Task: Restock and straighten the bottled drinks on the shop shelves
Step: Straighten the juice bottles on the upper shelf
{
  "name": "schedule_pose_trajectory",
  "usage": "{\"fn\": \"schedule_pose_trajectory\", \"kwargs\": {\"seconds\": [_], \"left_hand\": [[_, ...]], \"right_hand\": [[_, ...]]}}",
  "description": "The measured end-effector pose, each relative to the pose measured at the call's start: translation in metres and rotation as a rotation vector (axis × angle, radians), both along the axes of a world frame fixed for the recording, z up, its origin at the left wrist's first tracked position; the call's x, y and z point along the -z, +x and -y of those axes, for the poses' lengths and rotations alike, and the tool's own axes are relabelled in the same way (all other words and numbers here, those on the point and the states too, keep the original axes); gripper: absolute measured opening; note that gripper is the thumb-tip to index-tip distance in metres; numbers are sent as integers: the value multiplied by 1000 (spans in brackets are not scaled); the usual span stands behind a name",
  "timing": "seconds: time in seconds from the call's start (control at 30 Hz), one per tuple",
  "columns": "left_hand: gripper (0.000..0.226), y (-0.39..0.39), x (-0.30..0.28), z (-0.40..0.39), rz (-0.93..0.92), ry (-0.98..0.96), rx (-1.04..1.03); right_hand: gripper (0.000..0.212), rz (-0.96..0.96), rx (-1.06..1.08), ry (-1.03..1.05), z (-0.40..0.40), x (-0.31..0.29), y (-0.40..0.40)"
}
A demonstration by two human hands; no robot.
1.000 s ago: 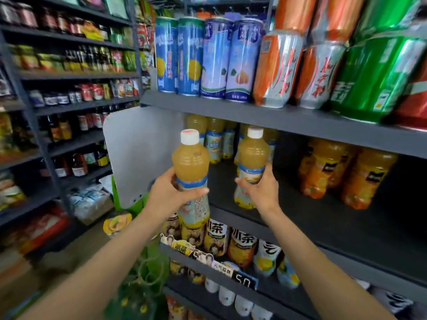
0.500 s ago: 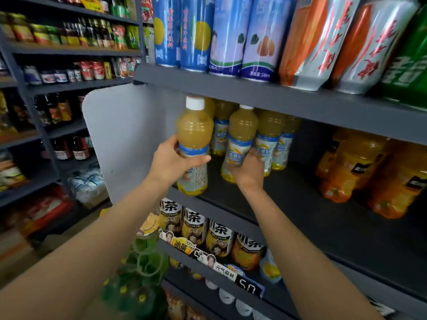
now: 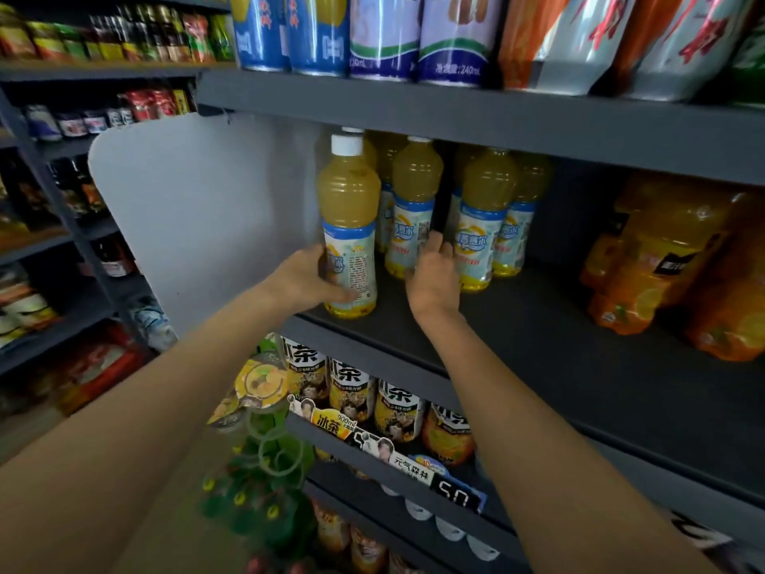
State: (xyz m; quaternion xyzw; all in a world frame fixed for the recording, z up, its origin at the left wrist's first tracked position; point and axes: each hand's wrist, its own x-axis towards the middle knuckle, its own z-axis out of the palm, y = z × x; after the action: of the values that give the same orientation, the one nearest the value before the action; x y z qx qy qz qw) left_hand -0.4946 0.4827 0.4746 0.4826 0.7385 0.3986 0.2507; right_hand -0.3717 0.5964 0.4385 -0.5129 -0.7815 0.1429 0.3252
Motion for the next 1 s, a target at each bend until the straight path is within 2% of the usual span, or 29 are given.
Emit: {"fn": "schedule_pose_trajectory", "kwargs": {"seconds": [0.23, 0.43, 0.53, 0.6, 0.67, 0.7, 0.77, 0.87, 0.93, 1.0], "left_hand": [[73, 17, 17, -37, -144, 86, -184], [72, 42, 26, -54, -104, 168, -319], [65, 57, 28, -32, -134, 212, -395], [52, 74, 40, -2, -185, 383, -408], [38, 100, 63, 35, -164, 521, -338], [34, 117, 79, 55, -132, 528, -272], [29, 152, 118, 92, -77, 457, -115], [28, 202, 189, 140, -64, 241, 61], [30, 231, 235, 170, -30, 54, 151], [32, 256, 281, 194, 16, -154, 268]], "right_hand": [[52, -47, -50, 120, 23, -18, 36], [51, -38, -43, 158, 37, -22, 73], [50, -50, -67, 199, 55, -19, 105], [47, -78, -80, 214, 77, -12, 133], [42, -79, -75, 220, 104, 1, 168], [39, -66, -68, 219, 120, 11, 186], [36, -33, -52, 217, 153, 37, 222], [31, 74, -40, 171, 199, 90, 273], [31, 159, -58, 63, 223, 128, 301], [34, 200, -28, -156, 244, 175, 331]]}}
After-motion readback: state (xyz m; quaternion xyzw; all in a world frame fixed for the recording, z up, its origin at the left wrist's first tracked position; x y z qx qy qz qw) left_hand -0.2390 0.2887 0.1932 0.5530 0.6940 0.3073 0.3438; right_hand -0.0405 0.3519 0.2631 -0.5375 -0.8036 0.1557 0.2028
